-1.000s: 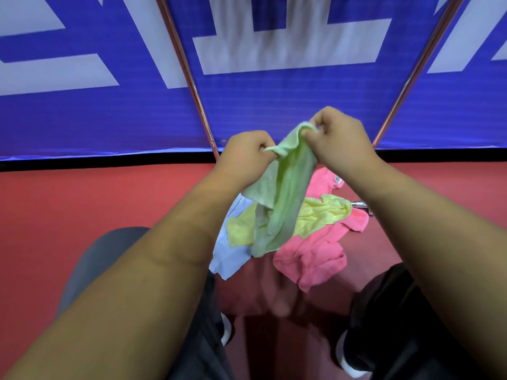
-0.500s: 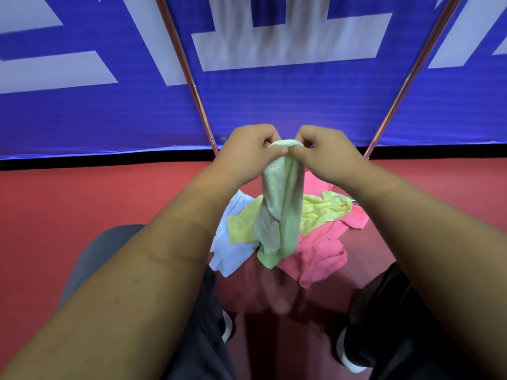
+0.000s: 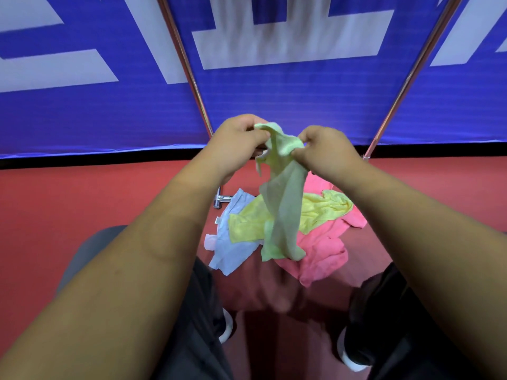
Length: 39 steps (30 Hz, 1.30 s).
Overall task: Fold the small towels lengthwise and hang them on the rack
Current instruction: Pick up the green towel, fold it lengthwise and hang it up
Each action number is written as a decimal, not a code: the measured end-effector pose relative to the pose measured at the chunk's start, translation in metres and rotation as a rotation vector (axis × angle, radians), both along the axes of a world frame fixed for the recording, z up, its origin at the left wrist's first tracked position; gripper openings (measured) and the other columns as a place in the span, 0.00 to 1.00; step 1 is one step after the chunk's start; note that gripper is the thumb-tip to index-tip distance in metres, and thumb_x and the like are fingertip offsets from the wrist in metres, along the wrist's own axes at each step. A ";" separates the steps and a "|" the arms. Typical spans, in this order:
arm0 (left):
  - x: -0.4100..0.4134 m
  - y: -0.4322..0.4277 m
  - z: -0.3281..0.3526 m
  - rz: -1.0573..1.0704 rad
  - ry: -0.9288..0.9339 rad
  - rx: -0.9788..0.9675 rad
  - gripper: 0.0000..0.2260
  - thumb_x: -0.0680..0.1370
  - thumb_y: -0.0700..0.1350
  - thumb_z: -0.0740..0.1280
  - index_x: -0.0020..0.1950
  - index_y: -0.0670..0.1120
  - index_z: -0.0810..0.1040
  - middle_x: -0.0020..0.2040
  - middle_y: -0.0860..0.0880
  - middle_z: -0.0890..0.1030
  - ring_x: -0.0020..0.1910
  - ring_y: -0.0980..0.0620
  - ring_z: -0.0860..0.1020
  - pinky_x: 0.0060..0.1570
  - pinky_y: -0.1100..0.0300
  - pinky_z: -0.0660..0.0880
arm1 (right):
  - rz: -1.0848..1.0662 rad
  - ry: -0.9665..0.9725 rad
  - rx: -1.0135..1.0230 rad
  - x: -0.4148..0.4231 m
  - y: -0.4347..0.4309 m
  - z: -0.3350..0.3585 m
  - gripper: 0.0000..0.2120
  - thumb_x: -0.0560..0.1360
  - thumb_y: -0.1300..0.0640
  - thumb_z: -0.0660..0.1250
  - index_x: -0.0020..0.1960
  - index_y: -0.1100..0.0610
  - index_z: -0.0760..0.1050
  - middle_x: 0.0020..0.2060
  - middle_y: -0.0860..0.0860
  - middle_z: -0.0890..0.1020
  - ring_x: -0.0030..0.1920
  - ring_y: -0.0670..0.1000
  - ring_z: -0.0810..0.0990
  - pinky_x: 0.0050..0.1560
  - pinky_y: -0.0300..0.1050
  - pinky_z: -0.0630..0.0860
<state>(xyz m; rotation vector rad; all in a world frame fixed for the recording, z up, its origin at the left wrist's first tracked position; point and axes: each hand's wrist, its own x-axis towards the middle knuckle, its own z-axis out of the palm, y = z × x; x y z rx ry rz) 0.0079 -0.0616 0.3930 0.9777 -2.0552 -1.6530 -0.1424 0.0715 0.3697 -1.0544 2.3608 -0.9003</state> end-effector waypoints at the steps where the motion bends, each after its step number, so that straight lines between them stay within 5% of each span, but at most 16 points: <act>1: -0.001 0.001 0.001 -0.002 0.021 0.026 0.07 0.81 0.36 0.67 0.52 0.43 0.84 0.56 0.36 0.86 0.52 0.45 0.86 0.60 0.47 0.83 | 0.022 -0.018 0.006 0.002 0.000 -0.001 0.01 0.77 0.55 0.72 0.47 0.53 0.82 0.36 0.48 0.84 0.32 0.45 0.81 0.32 0.38 0.72; 3: -0.003 0.002 0.002 0.003 0.041 0.038 0.07 0.81 0.36 0.67 0.54 0.44 0.84 0.57 0.37 0.86 0.55 0.43 0.87 0.62 0.47 0.83 | 0.051 -0.046 0.008 0.005 0.002 -0.001 0.02 0.77 0.57 0.72 0.46 0.55 0.83 0.34 0.49 0.86 0.30 0.42 0.82 0.29 0.33 0.70; 8: -0.005 0.004 0.002 0.100 0.114 0.061 0.09 0.78 0.32 0.70 0.57 0.41 0.82 0.46 0.44 0.84 0.45 0.46 0.84 0.57 0.48 0.84 | 0.076 -0.152 -0.034 0.007 0.000 0.001 0.04 0.75 0.55 0.74 0.47 0.55 0.83 0.41 0.52 0.89 0.45 0.53 0.88 0.51 0.49 0.83; 16: -0.003 -0.002 -0.002 0.157 0.079 0.006 0.10 0.74 0.40 0.79 0.54 0.43 0.85 0.47 0.44 0.90 0.52 0.41 0.88 0.59 0.39 0.84 | -0.002 -0.058 0.050 0.003 0.002 0.001 0.08 0.77 0.54 0.70 0.49 0.58 0.81 0.45 0.54 0.88 0.47 0.55 0.85 0.41 0.46 0.76; 18: -0.003 -0.001 -0.003 0.136 0.052 -0.018 0.09 0.74 0.40 0.79 0.54 0.44 0.86 0.46 0.45 0.90 0.51 0.42 0.89 0.59 0.40 0.84 | 0.016 -0.157 0.029 0.002 0.002 0.003 0.08 0.76 0.55 0.71 0.51 0.58 0.82 0.46 0.55 0.89 0.47 0.55 0.87 0.46 0.48 0.81; 21: -0.002 0.000 -0.002 0.086 -0.025 -0.105 0.11 0.75 0.42 0.79 0.55 0.46 0.85 0.43 0.49 0.89 0.47 0.49 0.88 0.57 0.49 0.84 | 0.061 -0.321 -0.107 0.007 0.000 0.009 0.09 0.74 0.53 0.73 0.53 0.53 0.83 0.50 0.57 0.88 0.49 0.55 0.88 0.59 0.57 0.83; 24: -0.001 0.002 0.000 0.056 -0.104 -0.181 0.15 0.76 0.47 0.80 0.59 0.48 0.81 0.43 0.54 0.89 0.45 0.56 0.86 0.49 0.59 0.81 | 0.072 -0.340 -0.234 0.010 0.001 0.013 0.06 0.77 0.52 0.76 0.52 0.51 0.85 0.49 0.56 0.88 0.44 0.47 0.83 0.53 0.50 0.80; 30: 0.000 0.005 -0.002 -0.036 -0.200 -0.251 0.15 0.76 0.47 0.79 0.58 0.49 0.78 0.44 0.53 0.88 0.46 0.54 0.86 0.52 0.53 0.83 | 0.051 -0.178 -0.221 0.008 -0.002 0.009 0.03 0.80 0.52 0.74 0.48 0.50 0.85 0.43 0.52 0.89 0.48 0.55 0.88 0.57 0.58 0.85; 34: -0.001 0.007 -0.010 -0.150 -0.339 -0.376 0.10 0.77 0.45 0.77 0.54 0.48 0.79 0.46 0.48 0.86 0.47 0.47 0.85 0.53 0.48 0.81 | -0.039 -0.050 -0.264 0.008 -0.005 0.010 0.05 0.83 0.52 0.69 0.51 0.52 0.82 0.42 0.48 0.85 0.46 0.52 0.84 0.50 0.47 0.80; 39: 0.002 0.000 -0.016 -0.218 -0.593 -0.493 0.08 0.80 0.47 0.74 0.51 0.43 0.80 0.45 0.47 0.81 0.43 0.47 0.78 0.42 0.55 0.73 | -0.342 -0.119 -0.422 -0.006 -0.005 0.016 0.06 0.86 0.51 0.66 0.53 0.51 0.79 0.46 0.45 0.83 0.50 0.47 0.81 0.56 0.44 0.78</act>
